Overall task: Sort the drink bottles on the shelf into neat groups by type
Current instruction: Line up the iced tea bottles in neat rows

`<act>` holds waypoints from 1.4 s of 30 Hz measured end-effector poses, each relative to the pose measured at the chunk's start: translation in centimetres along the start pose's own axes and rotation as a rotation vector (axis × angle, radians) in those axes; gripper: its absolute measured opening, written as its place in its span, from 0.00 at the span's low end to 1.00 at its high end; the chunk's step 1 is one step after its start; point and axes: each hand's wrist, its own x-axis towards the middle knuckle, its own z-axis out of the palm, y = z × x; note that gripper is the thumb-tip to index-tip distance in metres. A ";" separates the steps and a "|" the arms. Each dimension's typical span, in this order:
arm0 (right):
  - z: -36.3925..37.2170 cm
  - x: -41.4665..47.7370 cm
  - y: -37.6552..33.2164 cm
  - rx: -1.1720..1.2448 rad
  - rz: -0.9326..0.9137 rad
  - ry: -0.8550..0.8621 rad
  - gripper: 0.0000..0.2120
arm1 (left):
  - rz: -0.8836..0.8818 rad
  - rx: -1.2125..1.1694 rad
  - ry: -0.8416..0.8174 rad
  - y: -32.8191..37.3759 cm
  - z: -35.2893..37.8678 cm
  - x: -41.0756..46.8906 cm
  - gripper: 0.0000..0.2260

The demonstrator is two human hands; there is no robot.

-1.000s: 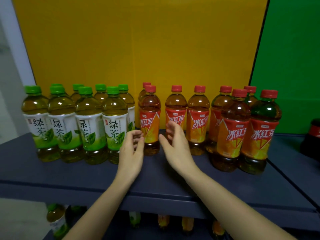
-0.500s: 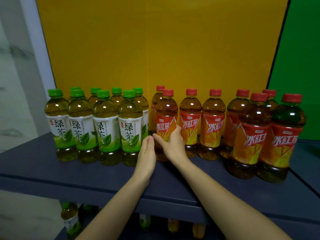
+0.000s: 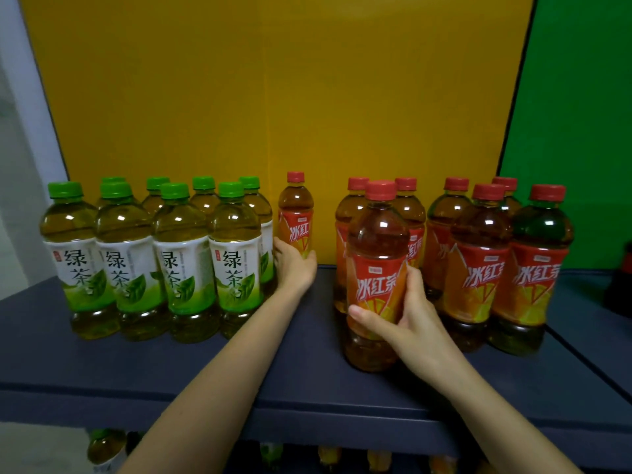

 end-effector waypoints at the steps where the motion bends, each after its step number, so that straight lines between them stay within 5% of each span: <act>1: -0.4 -0.2 0.0 0.012 0.010 0.003 0.38 | -0.013 0.006 0.017 0.1 0.2 0.6 0.43; 4: -1.2 -0.8 0.1 0.034 0.025 0.017 0.35 | -0.027 -0.026 0.027 0.0 0.7 2.1 0.45; 9: -2.3 -1.4 0.7 0.017 0.030 0.036 0.35 | -0.001 -0.079 0.012 -0.4 0.8 2.6 0.27; 27: -2.8 -1.3 2.0 -0.048 -0.023 0.127 0.37 | 0.128 -0.087 0.088 -0.6 -0.5 -5.5 0.31; 42: -2.2 -1.2 3.1 -0.324 -0.041 0.252 0.39 | 0.283 -0.119 -0.110 0.5 -3.4 -11.9 0.29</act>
